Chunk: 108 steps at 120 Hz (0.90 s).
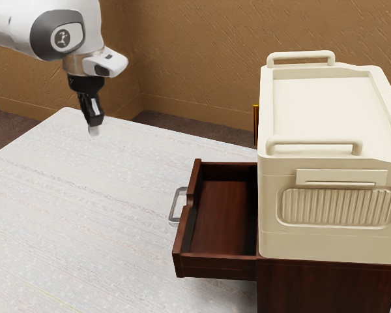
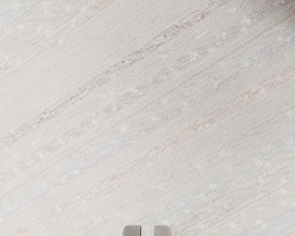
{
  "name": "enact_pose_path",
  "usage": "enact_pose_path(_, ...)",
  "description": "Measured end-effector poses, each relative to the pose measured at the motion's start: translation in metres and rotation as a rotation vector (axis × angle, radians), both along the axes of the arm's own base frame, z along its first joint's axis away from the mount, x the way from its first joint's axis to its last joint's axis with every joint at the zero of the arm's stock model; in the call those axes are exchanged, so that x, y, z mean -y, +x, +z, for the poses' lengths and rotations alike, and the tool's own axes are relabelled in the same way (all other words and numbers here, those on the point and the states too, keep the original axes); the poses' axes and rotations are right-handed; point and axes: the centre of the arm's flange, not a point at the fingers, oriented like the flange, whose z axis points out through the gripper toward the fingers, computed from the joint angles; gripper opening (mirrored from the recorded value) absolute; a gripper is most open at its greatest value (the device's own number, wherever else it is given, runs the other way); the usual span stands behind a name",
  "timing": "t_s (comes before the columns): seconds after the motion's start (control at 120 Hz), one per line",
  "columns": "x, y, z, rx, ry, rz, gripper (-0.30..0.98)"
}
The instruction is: Push the drawer handle with one arm to close the drawer
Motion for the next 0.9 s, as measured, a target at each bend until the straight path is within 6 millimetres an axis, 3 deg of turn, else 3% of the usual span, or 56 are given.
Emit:
enact_pose_path(0.142, 0.025, 0.002, -0.022, 0.004, 0.001, -0.07, -0.09)
enact_pose_path(0.333, 0.02, -0.001, -0.075, -0.013, -0.003, -0.091, -0.1)
enact_pose_path(0.483, 0.031, -0.003, -0.11, 0.015, -0.018, -0.142, -0.1)
enact_pose_path(0.633, 0.053, 0.003, -0.137, 0.072, -0.023, -0.217, -0.1)
enact_pose_path(0.9, 0.102, -0.005, -0.172, 0.161, -0.054, -0.352, -0.1)
